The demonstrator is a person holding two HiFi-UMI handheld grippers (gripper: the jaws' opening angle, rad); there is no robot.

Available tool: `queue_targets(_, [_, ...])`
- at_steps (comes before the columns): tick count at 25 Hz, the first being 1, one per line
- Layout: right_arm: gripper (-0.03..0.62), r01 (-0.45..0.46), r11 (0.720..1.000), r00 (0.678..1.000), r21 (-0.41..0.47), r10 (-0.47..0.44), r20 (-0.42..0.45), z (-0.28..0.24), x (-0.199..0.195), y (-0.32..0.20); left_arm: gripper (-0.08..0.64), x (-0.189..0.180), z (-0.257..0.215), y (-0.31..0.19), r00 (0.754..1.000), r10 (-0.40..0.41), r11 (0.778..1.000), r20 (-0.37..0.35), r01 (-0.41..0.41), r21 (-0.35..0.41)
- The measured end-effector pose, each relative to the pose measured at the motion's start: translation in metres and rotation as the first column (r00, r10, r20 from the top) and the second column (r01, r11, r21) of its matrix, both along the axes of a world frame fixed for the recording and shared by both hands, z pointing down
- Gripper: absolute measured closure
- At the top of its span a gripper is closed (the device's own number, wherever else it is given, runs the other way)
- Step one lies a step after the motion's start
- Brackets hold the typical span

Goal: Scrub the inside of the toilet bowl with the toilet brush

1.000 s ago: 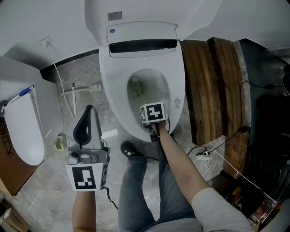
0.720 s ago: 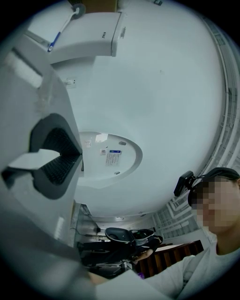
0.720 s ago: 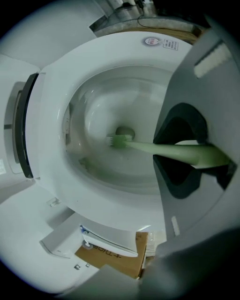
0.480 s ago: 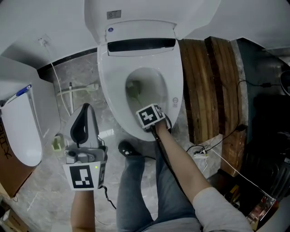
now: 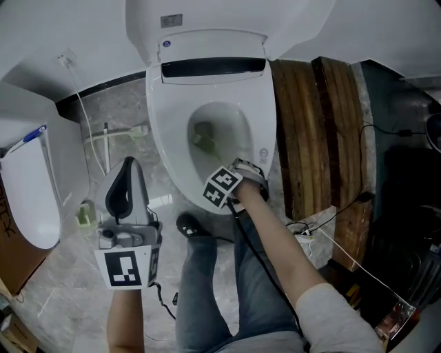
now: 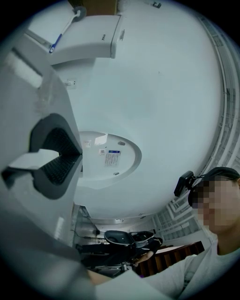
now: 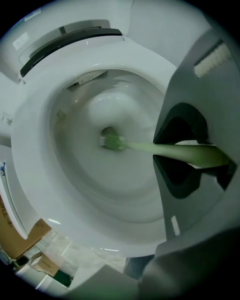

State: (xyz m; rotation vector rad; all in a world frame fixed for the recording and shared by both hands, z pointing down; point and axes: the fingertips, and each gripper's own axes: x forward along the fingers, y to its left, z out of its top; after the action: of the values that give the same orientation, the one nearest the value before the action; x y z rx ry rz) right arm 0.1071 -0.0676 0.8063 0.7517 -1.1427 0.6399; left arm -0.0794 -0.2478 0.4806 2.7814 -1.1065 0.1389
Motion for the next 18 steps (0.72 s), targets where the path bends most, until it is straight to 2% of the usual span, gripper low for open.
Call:
queue_targets(2, [0.517,-0.016,1.0,1.0,0.002,0.016,0.005,0.001,0.007,0.003,0.558,0.001,-0.001,0.0,1.0,-0.008,1.0,0.002,0.008,0.0])
queue_targets(6, [0.52,-0.196,0.979,0.976,0.061,0.188,0.108,-0.005,0.013,-0.005,0.558,0.001,-0.003,0.0,0.999,-0.033,0.999,0.008,0.033,-0.001])
queue_targets(8, [0.52,-0.195,0.977,0.978,0.09,0.186,0.097,-0.009,0.02,-0.012,0.558,0.001,-0.005,0.0,0.999,-0.047,0.999,0.009,0.047,0.001])
queue_targets(11, [0.52,-0.072,0.99,0.997,0.122,0.069,0.03,-0.013,0.034,-0.025,0.557,0.003,-0.006,-0.002,0.998,-0.07,0.998,0.01,0.07,0.002])
queue_targets(14, [0.52,0.055,0.989,0.998,0.136,-0.052,-0.025,-0.017,0.043,-0.041,0.557,0.004,-0.007,-0.003,0.995,-0.095,0.996,0.014,0.095,0.001])
queue_targets(16, [0.52,0.159,0.977,0.986,0.143,-0.151,-0.066,-0.02,0.048,-0.054,0.558,0.005,-0.008,-0.005,0.994,-0.111,0.994,0.018,0.111,0.0])
queue_targets(18, [0.518,0.273,0.953,0.96,0.133,-0.26,-0.107,-0.022,0.051,-0.065,0.557,0.005,-0.01,-0.007,0.992,-0.128,0.992,0.021,0.128,0.0])
